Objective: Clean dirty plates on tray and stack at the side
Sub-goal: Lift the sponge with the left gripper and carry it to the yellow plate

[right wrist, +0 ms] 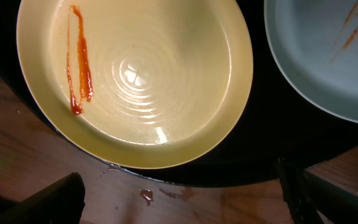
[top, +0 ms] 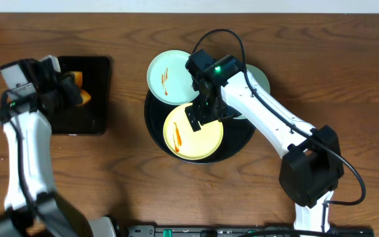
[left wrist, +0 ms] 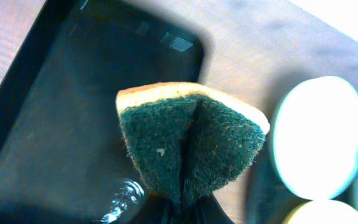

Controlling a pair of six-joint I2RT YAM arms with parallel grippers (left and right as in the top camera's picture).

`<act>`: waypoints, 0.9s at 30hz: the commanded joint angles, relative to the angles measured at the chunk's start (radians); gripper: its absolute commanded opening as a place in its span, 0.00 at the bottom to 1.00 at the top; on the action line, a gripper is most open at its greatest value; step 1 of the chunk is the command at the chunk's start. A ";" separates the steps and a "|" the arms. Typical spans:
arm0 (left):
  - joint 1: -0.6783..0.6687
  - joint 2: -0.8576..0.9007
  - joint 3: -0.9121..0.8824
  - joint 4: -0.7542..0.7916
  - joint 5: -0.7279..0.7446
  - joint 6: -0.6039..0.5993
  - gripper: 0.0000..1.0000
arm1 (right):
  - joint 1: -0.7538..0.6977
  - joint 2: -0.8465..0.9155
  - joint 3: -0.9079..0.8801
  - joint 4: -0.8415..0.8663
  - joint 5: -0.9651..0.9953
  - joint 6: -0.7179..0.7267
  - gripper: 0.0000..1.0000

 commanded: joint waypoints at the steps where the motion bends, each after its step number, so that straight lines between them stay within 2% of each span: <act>1: -0.003 -0.129 0.034 -0.003 0.225 -0.058 0.07 | 0.007 0.009 -0.003 0.000 -0.008 0.013 0.99; 5: -0.038 -0.176 0.034 -0.080 0.280 -0.102 0.07 | 0.007 0.009 -0.004 0.001 -0.008 0.015 0.99; 11: -0.132 -0.142 0.031 -0.225 0.269 -0.078 0.07 | 0.007 0.009 -0.021 0.009 -0.004 0.046 0.99; 18: -0.221 -0.063 0.031 -0.322 0.246 -0.078 0.08 | -0.003 0.009 -0.105 0.008 0.240 0.217 0.99; 20: -0.244 -0.043 0.031 -0.335 0.246 -0.078 0.07 | -0.014 0.009 -0.150 0.040 0.229 0.217 0.99; 21: -0.255 -0.035 0.031 -0.338 0.246 -0.078 0.07 | -0.017 0.009 -0.167 0.056 0.218 0.211 0.97; 23: -0.274 -0.020 0.031 -0.338 0.246 -0.078 0.07 | -0.023 0.009 -0.211 0.108 0.154 0.163 0.80; 24: -0.284 -0.014 0.031 -0.338 0.246 -0.078 0.08 | -0.023 0.009 -0.235 0.144 0.109 0.125 0.75; 27: -0.304 -0.008 0.031 -0.338 0.246 -0.078 0.07 | -0.023 0.009 -0.269 0.202 0.038 0.090 0.71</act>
